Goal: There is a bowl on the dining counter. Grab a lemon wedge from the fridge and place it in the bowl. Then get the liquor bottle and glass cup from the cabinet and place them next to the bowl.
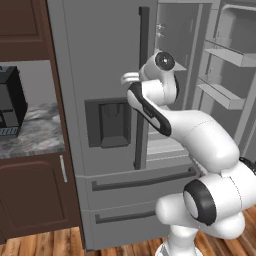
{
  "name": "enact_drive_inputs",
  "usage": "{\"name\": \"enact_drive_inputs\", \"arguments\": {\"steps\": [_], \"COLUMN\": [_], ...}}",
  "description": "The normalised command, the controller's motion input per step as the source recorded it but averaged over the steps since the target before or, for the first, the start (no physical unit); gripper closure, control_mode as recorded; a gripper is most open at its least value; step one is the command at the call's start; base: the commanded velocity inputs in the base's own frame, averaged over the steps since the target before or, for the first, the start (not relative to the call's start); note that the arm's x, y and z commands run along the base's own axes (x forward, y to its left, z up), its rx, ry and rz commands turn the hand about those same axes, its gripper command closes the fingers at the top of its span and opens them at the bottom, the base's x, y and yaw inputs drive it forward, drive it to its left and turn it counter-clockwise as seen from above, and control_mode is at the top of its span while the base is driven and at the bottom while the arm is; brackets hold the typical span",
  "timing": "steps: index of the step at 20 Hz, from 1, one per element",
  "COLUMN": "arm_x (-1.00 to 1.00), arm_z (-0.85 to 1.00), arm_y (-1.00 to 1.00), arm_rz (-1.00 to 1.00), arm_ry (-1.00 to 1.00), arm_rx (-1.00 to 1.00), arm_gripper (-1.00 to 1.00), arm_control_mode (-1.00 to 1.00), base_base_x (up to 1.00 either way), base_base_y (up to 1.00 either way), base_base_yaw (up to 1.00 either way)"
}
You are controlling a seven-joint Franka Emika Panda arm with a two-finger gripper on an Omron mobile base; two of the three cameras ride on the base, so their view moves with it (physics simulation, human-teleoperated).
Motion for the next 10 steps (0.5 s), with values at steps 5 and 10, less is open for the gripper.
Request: {"name": "enact_drive_inputs", "arguments": {"steps": [5,10], "arm_x": [0.47,0.23], "arm_z": [-0.10,0.00], "arm_y": [0.06,0.35], "arm_rz": [0.00,0.00], "arm_ry": [-0.01,0.00], "arm_rx": [0.00,0.00], "arm_gripper": [1.00,1.00], "arm_control_mode": [-1.00,-1.00], "base_base_x": [0.00,0.00], "base_base_y": [0.00,0.00], "base_base_yaw": [0.00,0.00]}}
